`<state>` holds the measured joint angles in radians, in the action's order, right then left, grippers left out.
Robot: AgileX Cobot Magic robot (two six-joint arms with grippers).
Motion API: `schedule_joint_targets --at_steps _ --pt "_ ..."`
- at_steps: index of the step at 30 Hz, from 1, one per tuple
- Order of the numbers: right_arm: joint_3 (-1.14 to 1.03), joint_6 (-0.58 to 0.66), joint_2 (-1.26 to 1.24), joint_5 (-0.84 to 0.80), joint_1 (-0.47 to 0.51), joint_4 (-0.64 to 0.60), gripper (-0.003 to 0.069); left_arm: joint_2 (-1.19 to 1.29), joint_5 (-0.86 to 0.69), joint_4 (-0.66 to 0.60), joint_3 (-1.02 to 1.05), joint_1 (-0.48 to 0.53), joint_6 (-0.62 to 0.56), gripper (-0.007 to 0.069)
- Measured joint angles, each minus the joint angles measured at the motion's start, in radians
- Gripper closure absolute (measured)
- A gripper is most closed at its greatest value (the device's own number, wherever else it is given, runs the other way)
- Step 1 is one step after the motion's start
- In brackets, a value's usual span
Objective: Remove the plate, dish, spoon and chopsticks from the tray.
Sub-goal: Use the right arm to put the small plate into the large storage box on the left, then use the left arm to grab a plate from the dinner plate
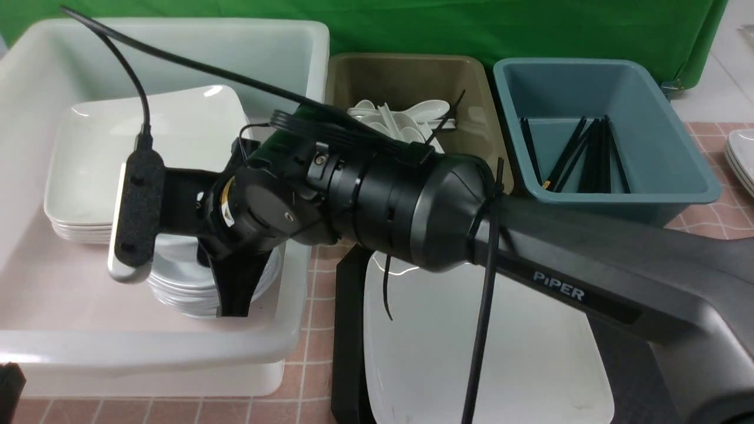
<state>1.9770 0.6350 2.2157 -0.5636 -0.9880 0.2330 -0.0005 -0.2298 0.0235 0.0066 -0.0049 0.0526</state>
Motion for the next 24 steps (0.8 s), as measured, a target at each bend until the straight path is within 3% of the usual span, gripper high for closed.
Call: schedule_joint_targets --at_steps 2,6,15,17,20,21,24 --pt "0.0 -0.002 -0.017 -0.04 0.0 0.003 0.0312 0.0 0.0 0.0 0.0 0.0 0.0 0.0603" --pt "0.0 -0.012 -0.084 -0.112 -0.002 0.005 0.0237 0.0 0.0 0.0 0.0 0.0 0.0 0.0603" --pt "0.001 -0.099 -0.342 -0.284 -0.018 0.006 0.0234 0.0 0.0 0.0 0.0 0.0 0.001 0.0603" --pt "0.003 -0.141 -0.432 -0.381 -0.019 0.006 0.0295 0.0 0.0 0.0 0.0 0.0 0.001 0.0603" --pt "0.004 -0.192 -0.545 -0.542 -0.017 0.007 0.0462 0.0 0.0 0.0 0.0 0.0 0.001 0.0603" --pt "-0.002 -0.227 -0.592 -0.57 -0.011 0.007 0.0549 0.0 0.0 0.0 0.0 0.0 0.001 0.0603" --pt "-0.032 -0.293 -0.71 -0.57 0.021 0.01 0.0629 0.0 -0.001 0.0 0.0 0.0 0.001 0.0603"
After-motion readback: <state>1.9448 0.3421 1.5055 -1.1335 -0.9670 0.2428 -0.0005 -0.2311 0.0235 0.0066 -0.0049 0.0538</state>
